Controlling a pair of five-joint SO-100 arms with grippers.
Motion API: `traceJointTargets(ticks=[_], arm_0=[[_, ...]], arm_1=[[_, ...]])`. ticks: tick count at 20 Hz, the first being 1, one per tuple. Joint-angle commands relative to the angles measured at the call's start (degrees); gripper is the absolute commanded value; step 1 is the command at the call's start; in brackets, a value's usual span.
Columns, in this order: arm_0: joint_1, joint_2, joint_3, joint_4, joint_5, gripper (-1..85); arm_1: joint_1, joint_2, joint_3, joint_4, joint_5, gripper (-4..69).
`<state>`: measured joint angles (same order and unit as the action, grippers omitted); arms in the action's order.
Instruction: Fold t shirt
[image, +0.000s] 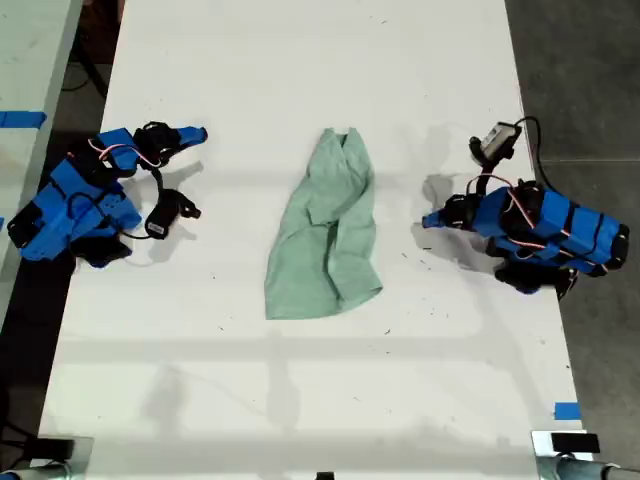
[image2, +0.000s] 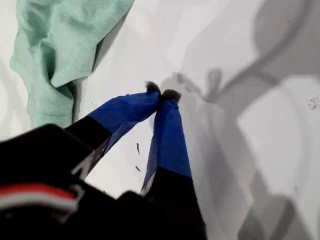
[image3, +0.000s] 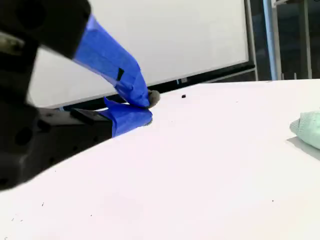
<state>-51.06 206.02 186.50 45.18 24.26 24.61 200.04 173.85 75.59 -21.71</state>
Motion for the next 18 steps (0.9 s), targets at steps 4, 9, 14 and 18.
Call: traceJointTargets(ticks=[4,9,14,18], arm_0=[[0.3,0.6,2.5,0.2,-0.9,-0.3],[0.9,0.6,2.5,0.3,-1.2,-0.3],[0.6,0.6,2.5,0.3,-1.2,-0.3],[0.8,0.6,2.5,0.3,-1.2,-0.3]], arm_1=[[1.3,0.6,2.1,0.2,0.2,1.8],[1.1,0.6,2.2,0.4,0.4,1.8],[1.1,0.6,2.2,0.6,0.7,1.8],[1.1,0.6,2.2,0.7,1.0,1.8]])
